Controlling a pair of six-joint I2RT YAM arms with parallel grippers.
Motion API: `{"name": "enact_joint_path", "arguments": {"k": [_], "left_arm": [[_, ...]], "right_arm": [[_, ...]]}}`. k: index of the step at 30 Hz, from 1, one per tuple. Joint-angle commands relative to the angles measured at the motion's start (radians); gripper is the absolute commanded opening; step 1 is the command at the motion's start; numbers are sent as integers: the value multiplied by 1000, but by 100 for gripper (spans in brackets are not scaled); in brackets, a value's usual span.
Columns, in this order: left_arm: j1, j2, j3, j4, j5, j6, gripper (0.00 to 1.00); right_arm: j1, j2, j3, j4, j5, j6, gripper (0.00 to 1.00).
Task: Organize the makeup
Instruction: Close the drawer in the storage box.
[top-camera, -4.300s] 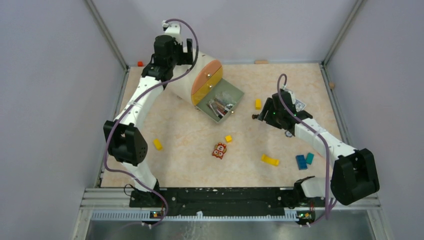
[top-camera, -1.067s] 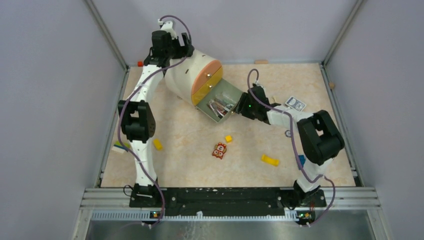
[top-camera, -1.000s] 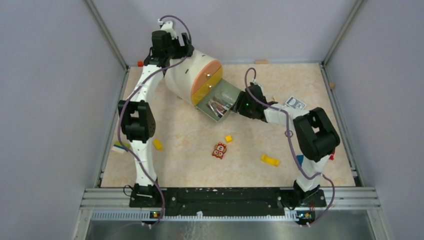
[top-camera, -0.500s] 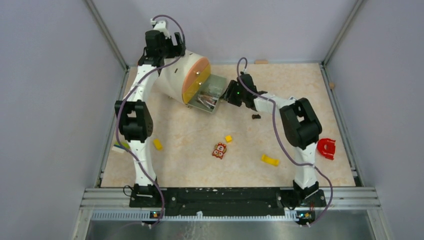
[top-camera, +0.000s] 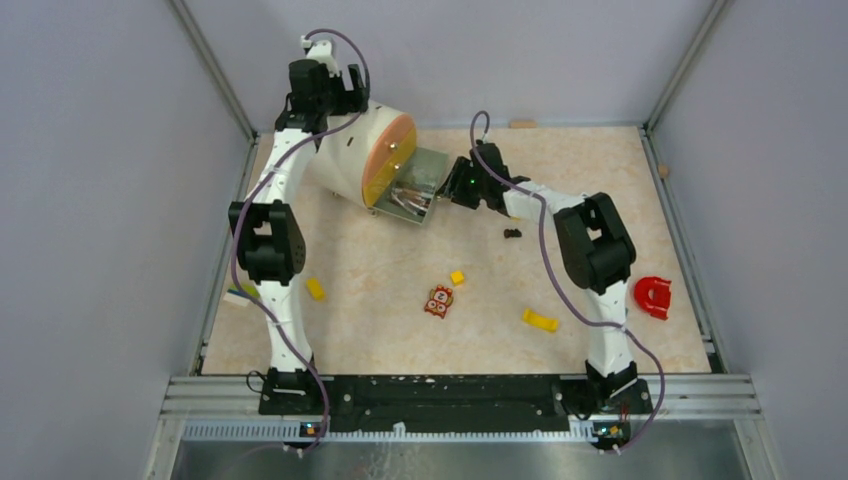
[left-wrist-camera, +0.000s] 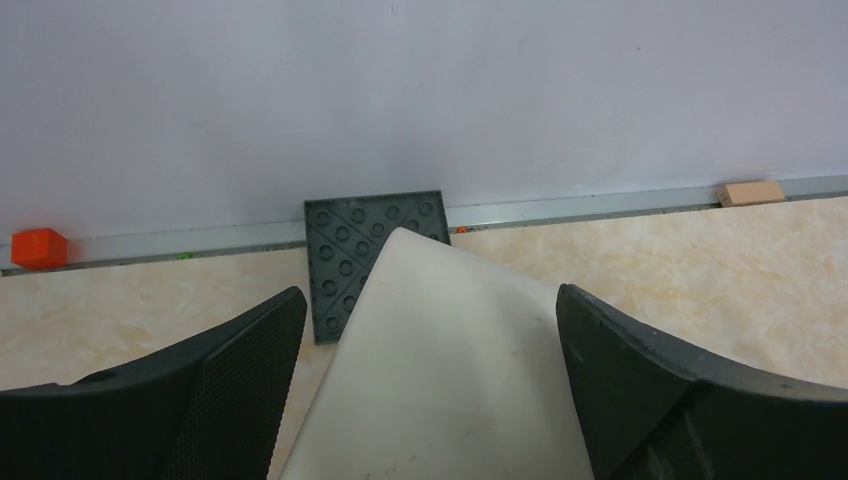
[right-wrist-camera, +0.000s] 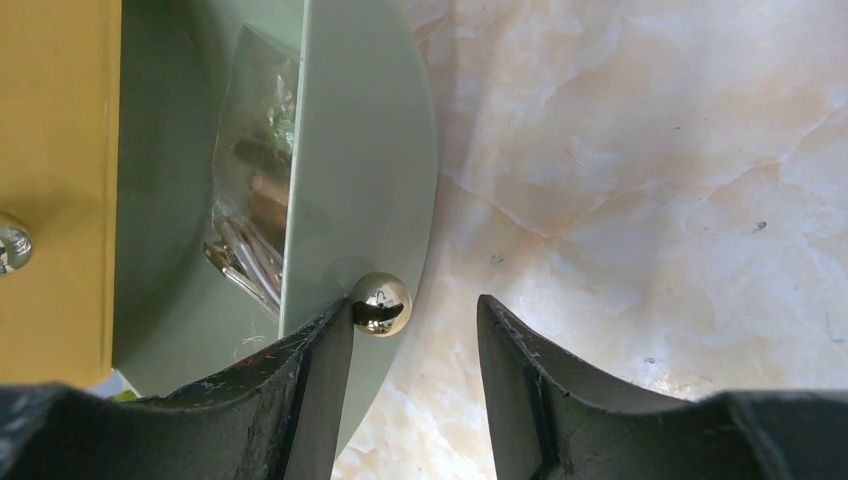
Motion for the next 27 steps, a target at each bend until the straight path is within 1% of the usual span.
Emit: {"name": "enact_joint_path", "arguments": {"k": [1,13,17,23,27], "left_arm": [[-44,24,-15,-120,74,-17,99],[-40,41,2,-146,23,-3,99],[-34,44,5,-152,15,-6,99],[-23,47,6,-160,3,-7,99],[-16,49,6,-164,1,-12,99]], "right_arm": [[72,29,18,109,-45,33,50],[144,-7,-31,97,-98,25,47],[152,-31,-68,91,-78,23,47],[154,-104,-143,63,1,-41,47],[155,-104,-157,73,3,-62,47]]}}
